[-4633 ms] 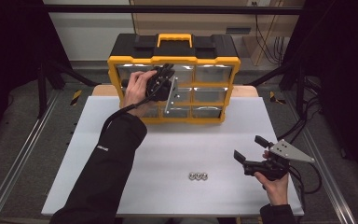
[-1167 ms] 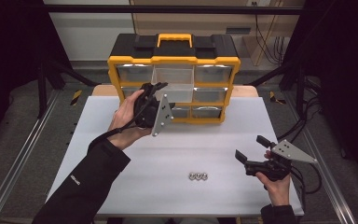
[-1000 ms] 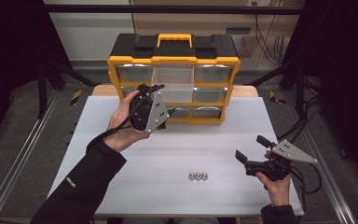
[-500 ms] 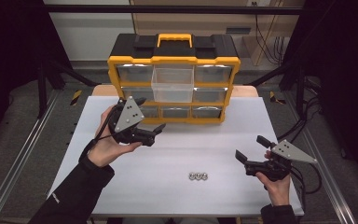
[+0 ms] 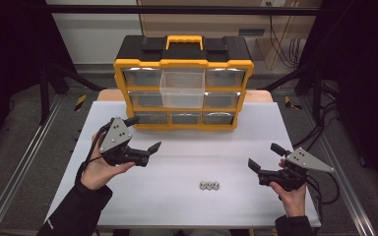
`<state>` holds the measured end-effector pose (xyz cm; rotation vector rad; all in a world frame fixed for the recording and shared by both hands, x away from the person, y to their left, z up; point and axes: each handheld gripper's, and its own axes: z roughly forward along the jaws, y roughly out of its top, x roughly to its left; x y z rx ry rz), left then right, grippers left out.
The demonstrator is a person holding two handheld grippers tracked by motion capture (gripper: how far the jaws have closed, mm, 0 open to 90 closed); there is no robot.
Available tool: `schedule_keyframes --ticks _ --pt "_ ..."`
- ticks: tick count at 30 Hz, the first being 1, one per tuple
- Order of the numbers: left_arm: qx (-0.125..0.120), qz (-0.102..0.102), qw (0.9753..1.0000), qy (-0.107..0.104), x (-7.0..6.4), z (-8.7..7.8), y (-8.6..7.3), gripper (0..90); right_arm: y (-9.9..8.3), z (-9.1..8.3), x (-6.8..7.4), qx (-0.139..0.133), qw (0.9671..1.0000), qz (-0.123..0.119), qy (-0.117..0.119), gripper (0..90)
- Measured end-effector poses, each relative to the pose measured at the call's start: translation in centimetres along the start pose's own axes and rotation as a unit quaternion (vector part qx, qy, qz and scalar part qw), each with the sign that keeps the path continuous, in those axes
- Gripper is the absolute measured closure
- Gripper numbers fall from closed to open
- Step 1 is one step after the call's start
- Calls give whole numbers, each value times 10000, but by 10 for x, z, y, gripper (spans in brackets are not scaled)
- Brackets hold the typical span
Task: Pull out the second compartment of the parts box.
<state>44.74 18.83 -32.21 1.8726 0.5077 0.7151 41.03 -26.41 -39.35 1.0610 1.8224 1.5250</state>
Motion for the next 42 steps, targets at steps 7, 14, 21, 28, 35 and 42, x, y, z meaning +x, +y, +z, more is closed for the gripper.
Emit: schedule_keyframes --ticks 7,14,21,28,35,42 --pt "-64 -167 9998 -71 -5 -2 -16 48 0 0 0 18 10000 -11 -3 23" --pt "-192 -402 9988 -184 -9 0 -31 48 -1 0 0 15 10000 5 -20 22" --pt "-151 -503 9983 -269 -11 7 -41 48 -1 1 1 20 10000 1 -18 22" --pt "9 -546 9976 -416 -20 21 -48 48 -2 2 1 58 10000 -11 -11 22" --pt "192 -562 9961 -647 -31 38 -53 49 -2 3 1 47 10000 4 -8 22" --pt "395 -511 9942 -861 -45 53 -57 49 -2 3 1 53 10000 -11 -19 21"
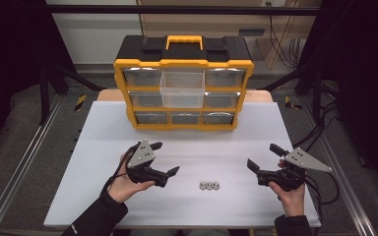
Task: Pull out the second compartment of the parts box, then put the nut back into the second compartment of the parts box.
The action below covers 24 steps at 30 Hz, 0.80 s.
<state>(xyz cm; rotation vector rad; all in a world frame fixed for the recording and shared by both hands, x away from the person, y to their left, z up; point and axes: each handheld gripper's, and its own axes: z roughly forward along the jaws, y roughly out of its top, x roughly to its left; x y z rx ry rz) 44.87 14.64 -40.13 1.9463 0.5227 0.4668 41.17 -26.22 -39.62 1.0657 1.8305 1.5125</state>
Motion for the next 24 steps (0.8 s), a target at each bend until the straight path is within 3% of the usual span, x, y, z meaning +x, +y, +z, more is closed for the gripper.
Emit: schedule_keyframes --ticks 14,24 --pt "360 64 9985 -396 -23 29 -7 53 0 1 0 22 10000 0 -6 21" --pt "696 193 9955 -606 -39 49 -13 81 0 0 0 13 10000 13 -4 21"
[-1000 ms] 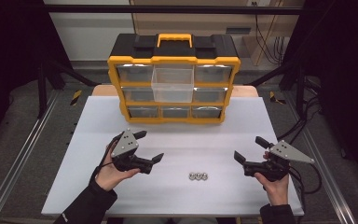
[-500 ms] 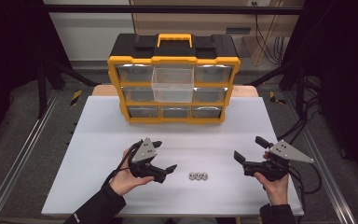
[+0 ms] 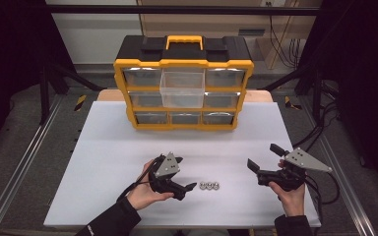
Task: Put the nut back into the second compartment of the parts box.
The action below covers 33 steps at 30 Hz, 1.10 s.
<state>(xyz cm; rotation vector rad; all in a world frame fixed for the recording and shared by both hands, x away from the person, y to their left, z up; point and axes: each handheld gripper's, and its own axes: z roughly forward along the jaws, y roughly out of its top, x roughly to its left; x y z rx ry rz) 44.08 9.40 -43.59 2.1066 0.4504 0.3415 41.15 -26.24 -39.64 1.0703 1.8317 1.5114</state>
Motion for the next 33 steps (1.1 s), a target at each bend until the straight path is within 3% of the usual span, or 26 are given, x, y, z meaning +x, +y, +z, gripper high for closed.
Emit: schedule_keyframes --ticks 8,20,25,26,29,31,33 --pt "308 -111 9994 -141 -6 19 -1 118 -1 1 1 14 10000 -35 -13 19" --pt "598 -132 9980 -144 -10 38 -3 189 -2 2 2 37 10000 -58 7 18" --pt "1054 142 9943 -92 -10 44 -2 245 -2 2 2 39 10000 -66 22 18" --pt "1017 -13 9947 -112 -13 49 -2 260 -2 2 2 40 10000 -58 21 18" --pt "1058 -86 9942 -153 -15 52 -1 305 -2 2 2 35 10000 -52 17 18" --pt "1211 6 9924 -201 -14 53 0 327 -2 2 2 33 10000 -54 17 18" --pt "1262 -40 9917 -263 -15 56 0 381 -1 2 1 36 10000 -53 18 18"
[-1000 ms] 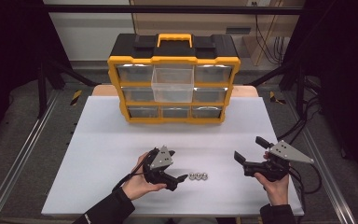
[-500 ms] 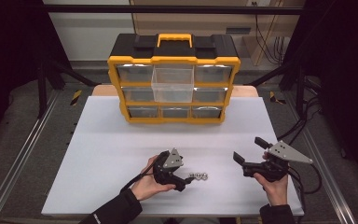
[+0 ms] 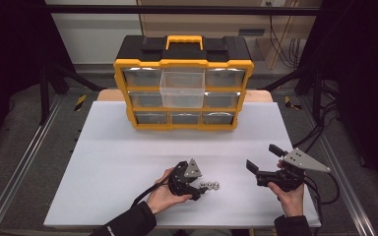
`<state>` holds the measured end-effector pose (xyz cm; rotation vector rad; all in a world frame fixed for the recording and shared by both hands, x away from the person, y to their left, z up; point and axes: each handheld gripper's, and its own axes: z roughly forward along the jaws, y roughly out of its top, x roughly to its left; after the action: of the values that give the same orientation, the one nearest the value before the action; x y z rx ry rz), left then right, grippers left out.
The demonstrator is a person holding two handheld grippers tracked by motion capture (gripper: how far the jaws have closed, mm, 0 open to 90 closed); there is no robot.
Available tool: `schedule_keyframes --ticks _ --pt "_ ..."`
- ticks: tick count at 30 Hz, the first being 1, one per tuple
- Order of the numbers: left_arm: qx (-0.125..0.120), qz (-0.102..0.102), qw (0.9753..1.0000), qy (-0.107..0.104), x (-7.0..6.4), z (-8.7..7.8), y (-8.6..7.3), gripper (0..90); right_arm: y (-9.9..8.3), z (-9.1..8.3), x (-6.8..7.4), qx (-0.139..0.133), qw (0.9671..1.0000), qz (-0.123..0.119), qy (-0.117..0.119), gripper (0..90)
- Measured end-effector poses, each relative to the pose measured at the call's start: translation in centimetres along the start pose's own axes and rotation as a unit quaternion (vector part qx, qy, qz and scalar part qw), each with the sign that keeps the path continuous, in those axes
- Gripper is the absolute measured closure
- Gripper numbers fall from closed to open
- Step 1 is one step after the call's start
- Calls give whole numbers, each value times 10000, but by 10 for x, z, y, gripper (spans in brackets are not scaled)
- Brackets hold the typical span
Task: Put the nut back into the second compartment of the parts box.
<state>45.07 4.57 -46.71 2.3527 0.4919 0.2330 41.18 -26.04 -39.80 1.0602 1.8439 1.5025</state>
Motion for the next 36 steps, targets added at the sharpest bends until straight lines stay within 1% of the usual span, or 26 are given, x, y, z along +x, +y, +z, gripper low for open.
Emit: schedule_keyframes --ticks 2,3,4,5,7,8,10,15,16,20,21,26,30,32,36 --pt "-29 -40 10000 -12 0 1 0 411 0 0 0 -17 10000 19 12 18" --pt "-30 -108 9999 -25 0 1 1 428 0 0 0 -21 10000 9 -1 18" --pt "-113 -218 9997 -55 -1 3 1 440 0 0 0 -25 10000 25 4 18" --pt "-53 -185 9998 -64 0 3 2 455 0 0 0 -25 10000 13 2 18" --pt "-65 -218 9997 -62 -1 4 2 471 0 0 0 -18 10000 21 -1 18" --pt "23 -116 9999 -60 0 3 2 486 0 0 0 -14 10000 13 -2 18" --pt "99 -120 9999 -56 -1 5 2 500 0 0 0 -24 10000 13 6 18" --pt "124 -152 9998 -72 -3 7 2 538 1 -1 0 -35 10000 36 -2 18" --pt "182 -127 9997 -88 -3 8 3 558 1 -1 0 -24 10000 37 0 18" --pt "175 -138 9997 -124 -4 8 3 580 1 -1 0 -20 10000 25 -10 18" --pt "195 -147 9996 -142 -4 8 3 605 1 -1 0 -16 10000 26 -14 18" --pt "221 -131 9995 -172 -5 8 3 634 1 -1 -1 -22 10000 13 -13 18" --pt "237 -130 9995 -153 -6 7 4 650 1 -1 0 -20 10000 16 -13 18" --pt "259 -147 9994 -159 -6 7 4 682 1 -1 0 -16 10000 20 -13 18" --pt "281 -156 9994 -129 -7 7 4 689 1 -1 0 -13 10000 23 -8 18"
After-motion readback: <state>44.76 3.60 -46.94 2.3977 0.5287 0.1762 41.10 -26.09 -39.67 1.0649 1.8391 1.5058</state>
